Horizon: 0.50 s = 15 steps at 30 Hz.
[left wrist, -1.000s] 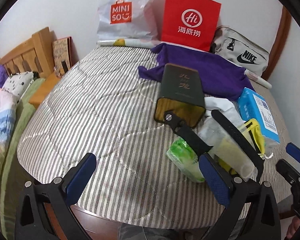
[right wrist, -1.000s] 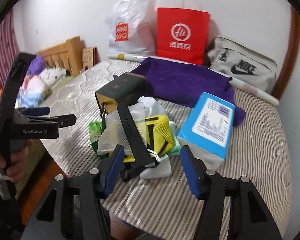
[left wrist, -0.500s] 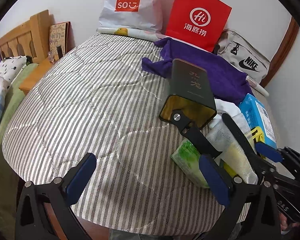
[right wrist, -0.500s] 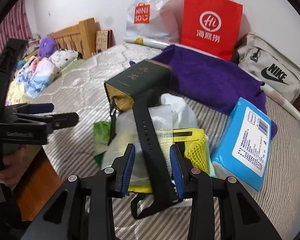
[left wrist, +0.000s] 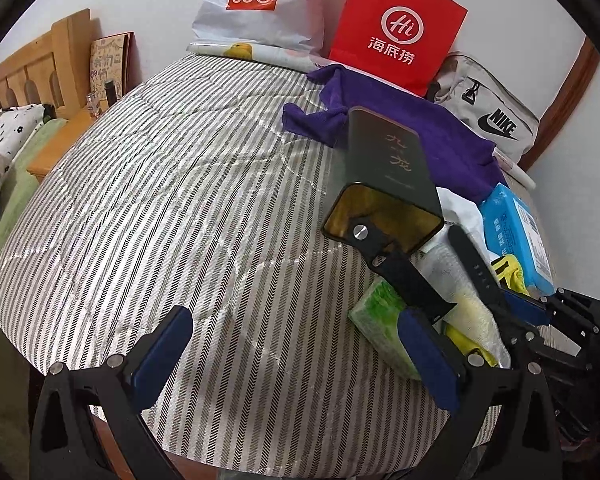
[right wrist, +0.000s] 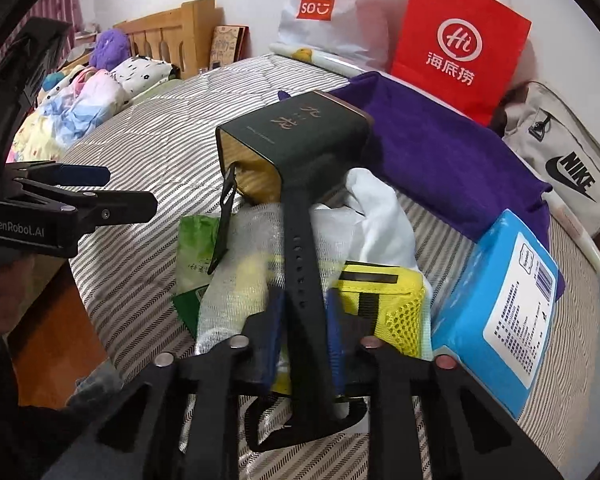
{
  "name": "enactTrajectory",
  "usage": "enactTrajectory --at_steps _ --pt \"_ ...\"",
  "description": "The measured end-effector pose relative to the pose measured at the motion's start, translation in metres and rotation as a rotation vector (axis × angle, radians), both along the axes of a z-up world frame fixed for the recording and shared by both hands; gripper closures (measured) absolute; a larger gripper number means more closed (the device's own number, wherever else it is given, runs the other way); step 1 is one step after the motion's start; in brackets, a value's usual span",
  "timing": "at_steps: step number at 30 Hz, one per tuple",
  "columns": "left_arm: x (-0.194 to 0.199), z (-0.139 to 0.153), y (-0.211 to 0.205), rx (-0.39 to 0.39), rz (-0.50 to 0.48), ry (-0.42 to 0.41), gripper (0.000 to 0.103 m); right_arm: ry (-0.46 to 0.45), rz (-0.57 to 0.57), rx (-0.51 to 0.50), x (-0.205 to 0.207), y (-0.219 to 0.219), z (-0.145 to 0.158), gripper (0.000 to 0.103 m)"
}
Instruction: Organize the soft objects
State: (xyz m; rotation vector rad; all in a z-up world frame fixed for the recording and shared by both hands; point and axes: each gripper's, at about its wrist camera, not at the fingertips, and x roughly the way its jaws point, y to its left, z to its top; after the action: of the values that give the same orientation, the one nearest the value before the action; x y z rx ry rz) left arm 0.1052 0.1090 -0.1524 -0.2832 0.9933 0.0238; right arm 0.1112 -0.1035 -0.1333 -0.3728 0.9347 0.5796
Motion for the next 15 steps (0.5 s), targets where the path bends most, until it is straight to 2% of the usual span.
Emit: enactTrajectory --at_steps 5,12,15 --pt "0.003 -0.001 -0.004 0.018 -0.013 0.004 0.000 0.004 -0.028 0.101 -0.001 -0.014 0.017 0.085" --pt "0.009 -0.001 -0.011 0.025 -0.034 0.007 0.000 -0.009 -0.107 0.164 -0.003 -0.039 0.031 0.085" --pt "0.013 -0.002 -0.014 0.005 -0.046 0.004 0.000 -0.011 -0.150 0.176 -0.010 -0.055 0.036 0.085"
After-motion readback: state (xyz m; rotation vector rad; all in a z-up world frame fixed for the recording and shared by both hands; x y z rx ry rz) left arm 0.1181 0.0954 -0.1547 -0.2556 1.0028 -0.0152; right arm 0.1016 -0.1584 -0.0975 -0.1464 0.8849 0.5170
